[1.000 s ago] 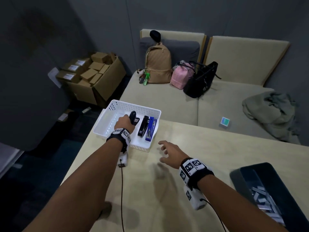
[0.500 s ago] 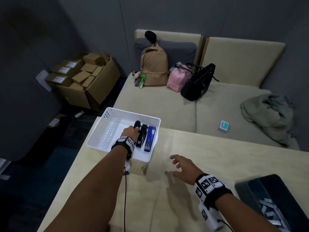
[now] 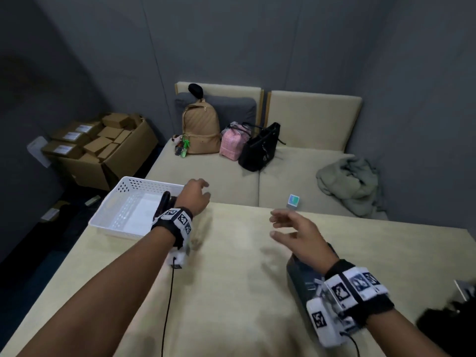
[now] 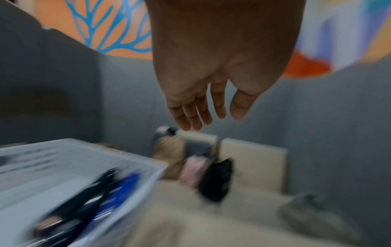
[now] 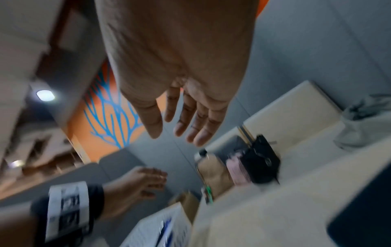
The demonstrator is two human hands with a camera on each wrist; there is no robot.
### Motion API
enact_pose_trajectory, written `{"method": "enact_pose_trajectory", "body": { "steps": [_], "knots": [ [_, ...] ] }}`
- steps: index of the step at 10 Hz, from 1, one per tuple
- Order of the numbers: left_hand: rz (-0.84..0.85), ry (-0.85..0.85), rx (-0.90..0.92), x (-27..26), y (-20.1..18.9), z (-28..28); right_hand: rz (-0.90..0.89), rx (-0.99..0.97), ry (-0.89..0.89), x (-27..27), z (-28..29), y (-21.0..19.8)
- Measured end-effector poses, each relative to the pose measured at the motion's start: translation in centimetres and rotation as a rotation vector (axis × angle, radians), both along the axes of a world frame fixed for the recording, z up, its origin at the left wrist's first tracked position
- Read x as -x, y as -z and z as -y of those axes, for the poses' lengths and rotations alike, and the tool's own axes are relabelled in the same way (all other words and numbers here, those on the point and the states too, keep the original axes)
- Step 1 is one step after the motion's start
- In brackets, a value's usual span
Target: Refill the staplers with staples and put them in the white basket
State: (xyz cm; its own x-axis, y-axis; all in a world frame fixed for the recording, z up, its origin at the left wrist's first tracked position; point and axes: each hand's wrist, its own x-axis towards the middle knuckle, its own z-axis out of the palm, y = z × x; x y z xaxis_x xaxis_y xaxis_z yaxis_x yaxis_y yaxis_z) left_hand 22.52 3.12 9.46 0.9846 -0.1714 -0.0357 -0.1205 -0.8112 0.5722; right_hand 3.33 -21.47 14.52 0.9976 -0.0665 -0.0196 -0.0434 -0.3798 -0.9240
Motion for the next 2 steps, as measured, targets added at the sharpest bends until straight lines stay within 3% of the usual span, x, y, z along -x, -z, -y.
{"method": "enact_pose_trajectory", "body": {
  "steps": [1,2],
  "knots": [
    [0.069,0.084,0.217,5.3,-6.2,6.7,0.226,-0.026,0.131,4.0,5.2,-7.3],
    [-0.063,0.453,0.283,13.2,-8.3,11.5,0.649,-0.142,0.206,9.5,10.2,-17.7]
  ]
}}
